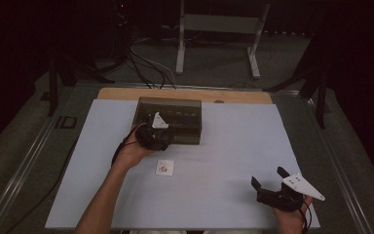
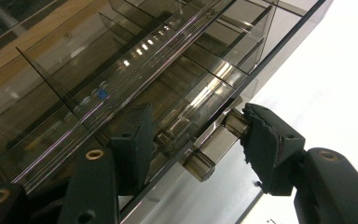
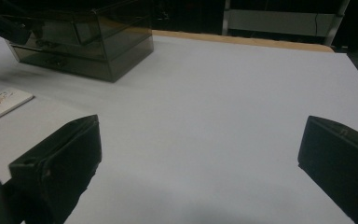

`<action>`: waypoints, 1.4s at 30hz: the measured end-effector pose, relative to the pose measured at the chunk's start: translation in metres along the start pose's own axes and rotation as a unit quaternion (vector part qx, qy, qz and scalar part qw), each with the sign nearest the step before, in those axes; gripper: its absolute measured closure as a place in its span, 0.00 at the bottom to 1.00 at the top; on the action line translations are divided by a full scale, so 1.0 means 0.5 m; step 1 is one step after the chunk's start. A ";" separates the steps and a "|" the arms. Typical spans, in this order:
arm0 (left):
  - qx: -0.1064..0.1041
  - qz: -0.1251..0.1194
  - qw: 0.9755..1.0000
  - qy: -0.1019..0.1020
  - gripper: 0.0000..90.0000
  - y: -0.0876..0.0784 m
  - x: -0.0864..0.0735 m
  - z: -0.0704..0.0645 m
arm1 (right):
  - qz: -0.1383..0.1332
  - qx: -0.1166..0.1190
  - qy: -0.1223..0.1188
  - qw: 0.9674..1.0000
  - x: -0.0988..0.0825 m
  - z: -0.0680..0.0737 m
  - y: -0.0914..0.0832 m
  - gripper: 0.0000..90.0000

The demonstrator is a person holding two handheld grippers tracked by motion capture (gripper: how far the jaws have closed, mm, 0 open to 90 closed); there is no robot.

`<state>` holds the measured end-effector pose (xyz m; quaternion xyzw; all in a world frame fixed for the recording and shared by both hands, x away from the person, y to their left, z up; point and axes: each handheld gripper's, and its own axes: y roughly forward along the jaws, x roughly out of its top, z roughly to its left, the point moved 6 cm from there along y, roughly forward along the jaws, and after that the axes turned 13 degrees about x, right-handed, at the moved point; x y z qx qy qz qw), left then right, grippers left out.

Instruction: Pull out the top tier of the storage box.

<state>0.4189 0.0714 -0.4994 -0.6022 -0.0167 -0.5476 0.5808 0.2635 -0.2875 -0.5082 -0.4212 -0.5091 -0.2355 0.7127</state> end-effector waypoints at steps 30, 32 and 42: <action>-0.003 -0.001 1.000 -0.011 0.53 -0.013 -0.004 -0.015 | 0.002 -0.001 0.002 1.000 -0.001 -0.001 0.001 0.00; -0.002 -0.002 1.000 -0.013 0.53 -0.014 -0.005 -0.017 | 0.002 -0.001 0.002 1.000 -0.001 -0.001 0.001 0.00; -0.002 -0.003 1.000 -0.016 0.54 -0.020 -0.008 -0.024 | 0.002 -0.002 0.002 1.000 -0.001 -0.002 0.000 0.00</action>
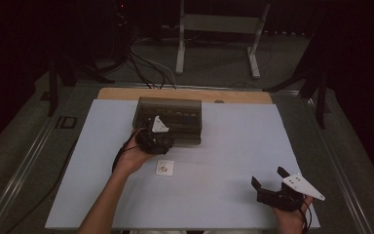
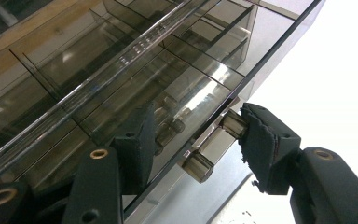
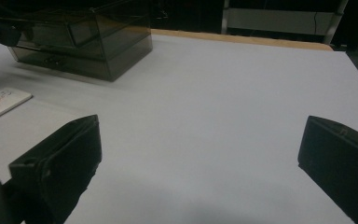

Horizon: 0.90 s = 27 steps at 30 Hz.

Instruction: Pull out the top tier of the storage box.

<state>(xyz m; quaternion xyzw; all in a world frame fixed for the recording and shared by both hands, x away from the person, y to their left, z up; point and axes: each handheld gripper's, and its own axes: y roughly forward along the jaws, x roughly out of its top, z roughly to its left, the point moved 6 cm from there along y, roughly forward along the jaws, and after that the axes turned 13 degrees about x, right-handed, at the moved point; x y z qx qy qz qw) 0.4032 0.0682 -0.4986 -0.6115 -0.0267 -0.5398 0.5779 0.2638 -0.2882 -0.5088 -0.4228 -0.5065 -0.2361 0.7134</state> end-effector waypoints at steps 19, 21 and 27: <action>-0.002 -0.003 1.000 0.002 0.54 -0.020 -0.017 -0.014 | 0.000 -0.001 -0.001 1.000 0.000 0.000 0.000 0.00; -0.003 -0.005 1.000 0.001 0.54 -0.022 -0.019 -0.016 | 0.000 -0.001 -0.001 1.000 0.000 0.000 0.000 0.00; -0.004 -0.007 1.000 0.000 0.54 -0.027 -0.024 -0.020 | 0.000 0.000 -0.001 1.000 0.000 0.001 0.000 0.00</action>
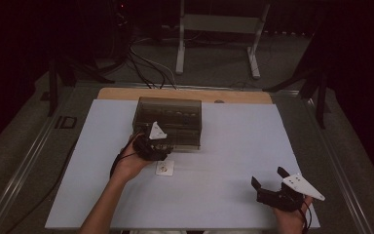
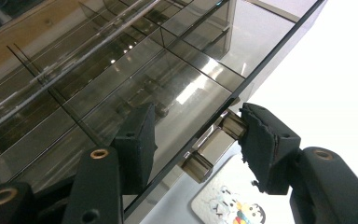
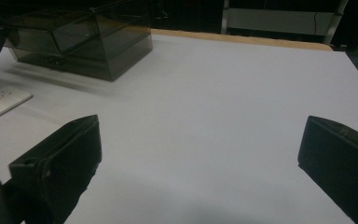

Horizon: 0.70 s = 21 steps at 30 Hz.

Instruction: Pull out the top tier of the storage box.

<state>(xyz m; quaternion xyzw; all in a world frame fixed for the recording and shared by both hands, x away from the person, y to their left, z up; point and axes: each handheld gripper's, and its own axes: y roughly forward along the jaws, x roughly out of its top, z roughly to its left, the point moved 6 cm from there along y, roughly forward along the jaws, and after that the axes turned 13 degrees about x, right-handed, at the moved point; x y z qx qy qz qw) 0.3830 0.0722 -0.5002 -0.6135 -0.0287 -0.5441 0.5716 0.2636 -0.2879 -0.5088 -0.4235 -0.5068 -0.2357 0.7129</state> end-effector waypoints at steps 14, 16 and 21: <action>-0.002 -0.005 1.000 -0.006 0.54 -0.008 -0.011 -0.008 | 0.001 0.001 0.001 1.000 0.000 0.000 0.000 0.00; -0.003 -0.005 1.000 -0.007 0.54 -0.009 -0.012 -0.008 | 0.001 0.001 0.001 1.000 -0.001 0.000 0.001 0.00; -0.004 -0.007 1.000 -0.009 0.54 -0.009 -0.012 -0.008 | 0.002 0.001 0.000 1.000 -0.001 0.000 0.001 0.00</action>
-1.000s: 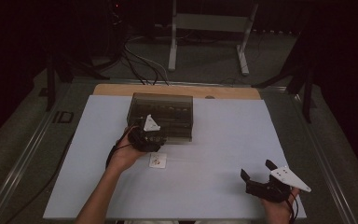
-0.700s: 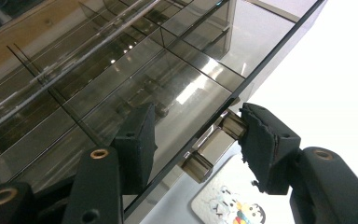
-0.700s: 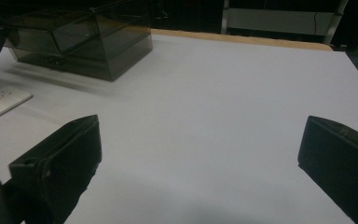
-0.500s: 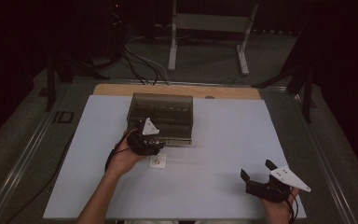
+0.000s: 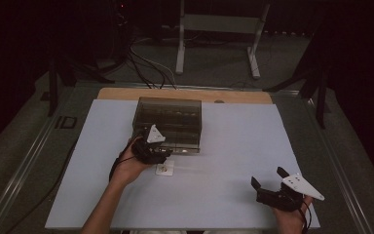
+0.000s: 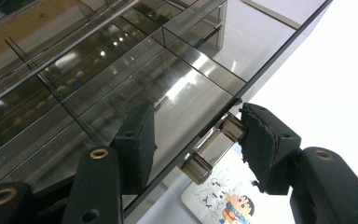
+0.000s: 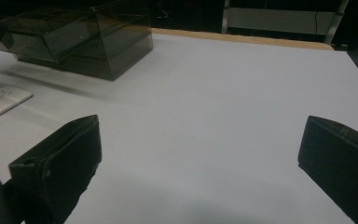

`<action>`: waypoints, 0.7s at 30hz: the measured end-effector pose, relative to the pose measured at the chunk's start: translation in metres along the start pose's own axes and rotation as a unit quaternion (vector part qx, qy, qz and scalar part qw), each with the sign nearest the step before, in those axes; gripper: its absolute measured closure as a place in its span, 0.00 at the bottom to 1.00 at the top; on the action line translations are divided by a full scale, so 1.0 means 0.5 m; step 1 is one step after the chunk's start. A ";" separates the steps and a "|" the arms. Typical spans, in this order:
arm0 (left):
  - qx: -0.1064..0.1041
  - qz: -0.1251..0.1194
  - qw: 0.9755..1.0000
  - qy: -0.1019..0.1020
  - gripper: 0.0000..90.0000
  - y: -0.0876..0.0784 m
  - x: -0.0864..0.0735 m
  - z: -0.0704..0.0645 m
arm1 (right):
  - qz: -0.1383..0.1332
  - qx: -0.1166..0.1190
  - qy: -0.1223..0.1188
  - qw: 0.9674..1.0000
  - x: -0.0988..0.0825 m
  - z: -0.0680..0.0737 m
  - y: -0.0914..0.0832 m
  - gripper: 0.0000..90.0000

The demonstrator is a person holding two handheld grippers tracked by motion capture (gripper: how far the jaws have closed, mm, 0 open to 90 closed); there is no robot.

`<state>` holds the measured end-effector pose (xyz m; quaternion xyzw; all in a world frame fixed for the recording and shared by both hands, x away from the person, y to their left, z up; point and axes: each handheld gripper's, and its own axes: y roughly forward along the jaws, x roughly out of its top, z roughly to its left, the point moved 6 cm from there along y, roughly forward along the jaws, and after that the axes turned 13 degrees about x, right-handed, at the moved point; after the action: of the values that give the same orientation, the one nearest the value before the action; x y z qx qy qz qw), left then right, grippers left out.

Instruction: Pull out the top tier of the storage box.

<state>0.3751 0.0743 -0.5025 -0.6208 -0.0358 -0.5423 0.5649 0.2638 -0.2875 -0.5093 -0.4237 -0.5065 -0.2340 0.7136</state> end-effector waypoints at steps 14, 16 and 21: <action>-0.007 -0.005 1.000 -0.012 0.54 -0.002 -0.002 -0.002 | 0.001 0.000 0.000 1.000 0.000 0.000 0.001 0.00; -0.006 -0.006 1.000 -0.011 0.54 -0.002 -0.002 -0.003 | 0.001 0.000 0.000 1.000 0.000 0.000 0.001 0.00; -0.007 -0.006 1.000 -0.012 0.54 -0.002 -0.003 -0.003 | 0.000 0.001 0.000 1.000 0.000 0.000 0.000 0.00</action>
<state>0.3730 0.0746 -0.5029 -0.6310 -0.0423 -0.5383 0.5570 0.2637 -0.2873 -0.5093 -0.4236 -0.5067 -0.2333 0.7138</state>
